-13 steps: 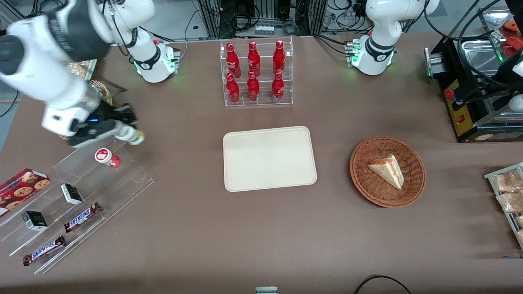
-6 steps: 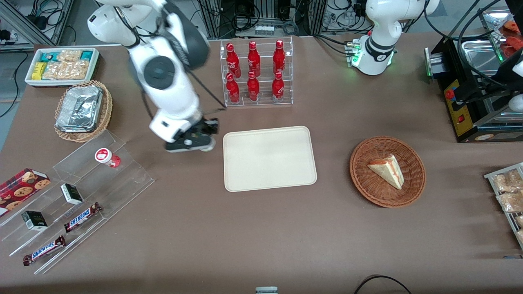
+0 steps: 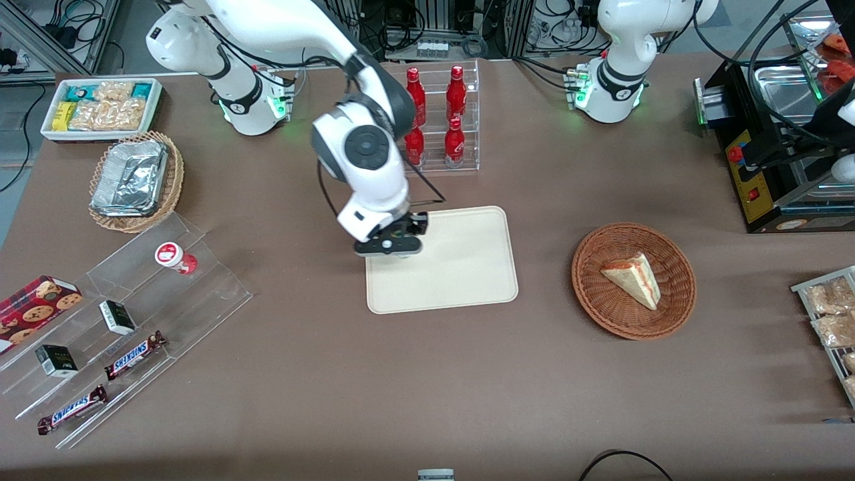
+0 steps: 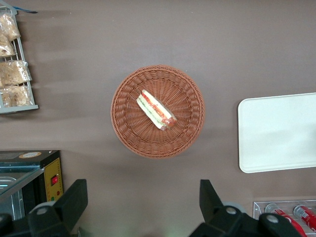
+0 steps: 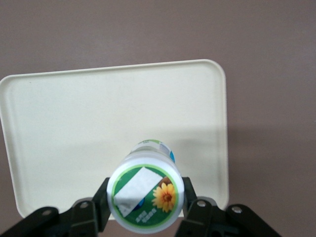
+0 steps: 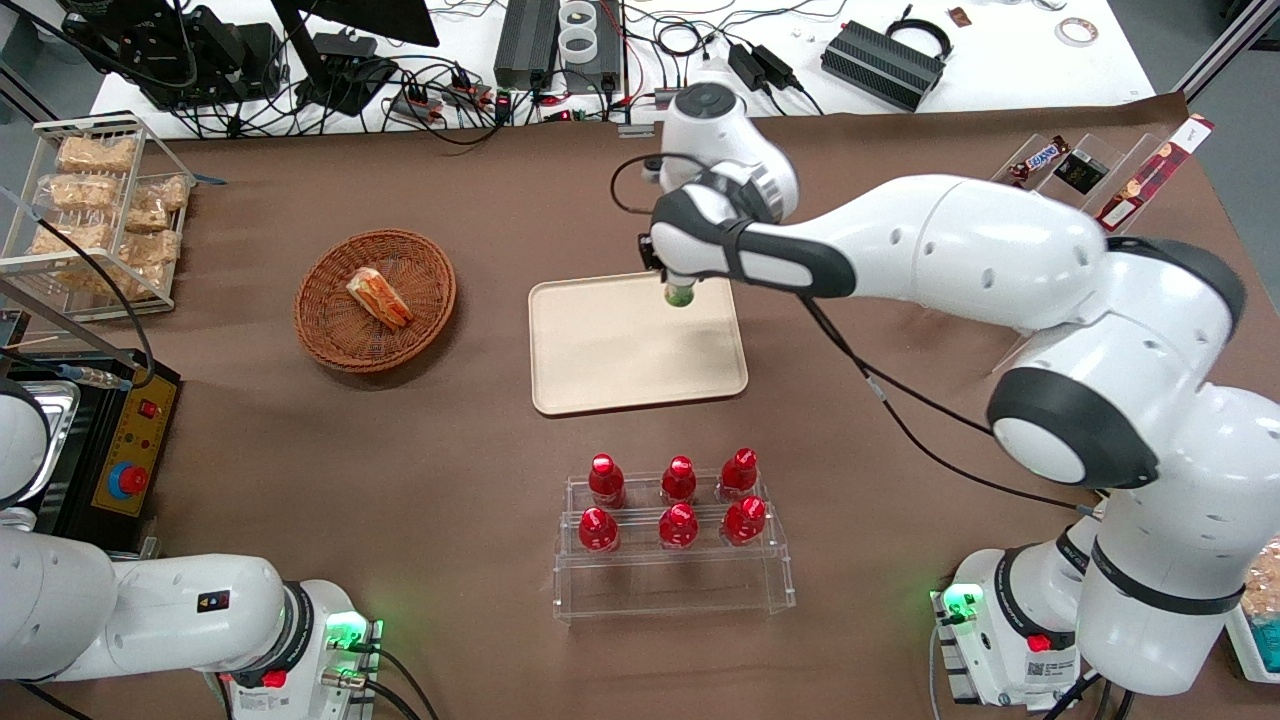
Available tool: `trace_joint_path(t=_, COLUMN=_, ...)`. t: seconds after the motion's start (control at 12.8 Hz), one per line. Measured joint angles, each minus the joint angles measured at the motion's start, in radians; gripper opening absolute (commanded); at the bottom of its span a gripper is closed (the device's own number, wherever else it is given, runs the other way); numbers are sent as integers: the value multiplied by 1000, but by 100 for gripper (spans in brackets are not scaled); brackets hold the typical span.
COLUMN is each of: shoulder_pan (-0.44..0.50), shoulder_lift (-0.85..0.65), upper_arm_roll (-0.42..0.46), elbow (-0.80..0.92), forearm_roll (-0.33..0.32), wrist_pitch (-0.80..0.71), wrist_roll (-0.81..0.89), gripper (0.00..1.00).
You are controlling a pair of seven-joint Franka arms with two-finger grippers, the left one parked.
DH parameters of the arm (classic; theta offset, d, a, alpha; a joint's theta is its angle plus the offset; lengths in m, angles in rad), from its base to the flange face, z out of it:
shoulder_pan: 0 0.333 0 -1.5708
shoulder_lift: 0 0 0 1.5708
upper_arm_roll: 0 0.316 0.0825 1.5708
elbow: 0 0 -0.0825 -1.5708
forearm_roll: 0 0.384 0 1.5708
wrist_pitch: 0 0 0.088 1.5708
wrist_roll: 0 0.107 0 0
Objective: Place green gum on tray
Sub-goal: 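Lower the gum tub onto the cream tray and open the right gripper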
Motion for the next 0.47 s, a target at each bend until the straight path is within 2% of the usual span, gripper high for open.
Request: trace_joint_path(t=0.47, shoulder_pan=69, shoulder_lift=167, upper_arm_roll=-1, elbow=72, forearm_roll=0, wrist_pitch=102, wrist_roll=106, gripper=0)
